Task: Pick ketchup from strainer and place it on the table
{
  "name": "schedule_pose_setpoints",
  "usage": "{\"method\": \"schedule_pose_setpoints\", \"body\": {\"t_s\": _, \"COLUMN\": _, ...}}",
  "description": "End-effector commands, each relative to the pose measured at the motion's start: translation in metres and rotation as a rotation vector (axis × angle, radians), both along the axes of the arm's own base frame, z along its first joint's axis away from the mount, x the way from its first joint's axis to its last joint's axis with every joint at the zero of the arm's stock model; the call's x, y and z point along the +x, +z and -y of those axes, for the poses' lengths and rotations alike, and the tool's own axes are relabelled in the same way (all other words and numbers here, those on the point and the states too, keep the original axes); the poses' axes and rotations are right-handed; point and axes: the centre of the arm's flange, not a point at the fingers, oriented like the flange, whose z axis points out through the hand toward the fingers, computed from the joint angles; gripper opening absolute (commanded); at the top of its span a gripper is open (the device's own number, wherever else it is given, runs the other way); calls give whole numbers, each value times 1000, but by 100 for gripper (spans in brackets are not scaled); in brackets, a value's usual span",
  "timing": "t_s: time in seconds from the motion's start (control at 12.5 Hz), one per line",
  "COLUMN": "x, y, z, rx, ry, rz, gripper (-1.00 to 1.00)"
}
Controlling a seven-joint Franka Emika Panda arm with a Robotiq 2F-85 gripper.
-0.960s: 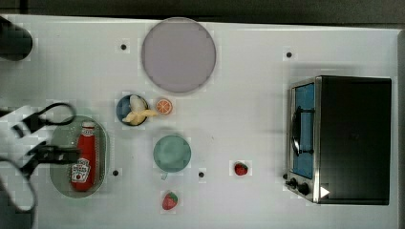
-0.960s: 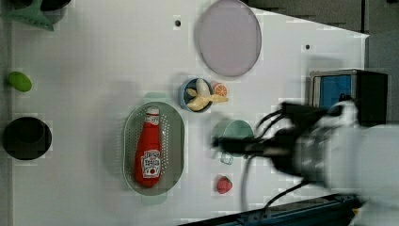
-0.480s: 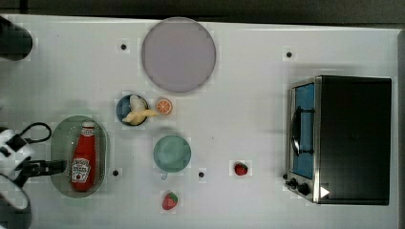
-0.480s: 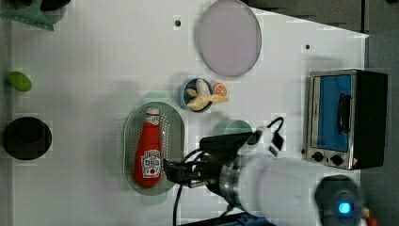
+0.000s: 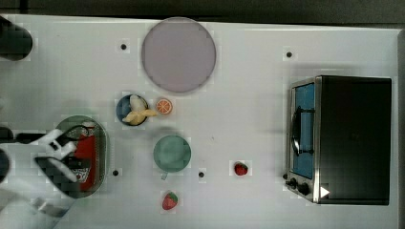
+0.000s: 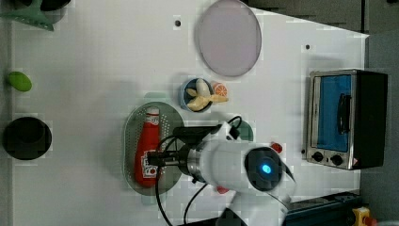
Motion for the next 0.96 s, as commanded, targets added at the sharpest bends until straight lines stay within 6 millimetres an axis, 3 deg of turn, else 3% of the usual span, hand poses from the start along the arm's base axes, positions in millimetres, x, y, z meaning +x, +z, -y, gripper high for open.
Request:
{"method": "schedule_pose_setpoints", "body": {"t_s": 0.08, "x": -5, "y": -14, "z": -11, "rx": 20, "ry": -61, "rz": 15, "gripper": 100}}
{"method": "schedule_pose_setpoints", "body": {"t_s": 0.72, "x": -3, "y": -77, "z": -12, "rx": 19, "ry": -84, "rz": 5, "gripper": 100}}
{"method": "schedule_pose_setpoints", "body": {"t_s": 0.8, "x": -2, "y": -83, "z": -11, "rx": 13, "ry": -84, "rz": 1, "gripper": 91}}
{"method": "schedule_pose_setpoints", "body": {"t_s": 0.96, "x": -2, "y": -84, "z": -15, "rx": 25, "ry": -81, "rz": 7, "gripper": 42}}
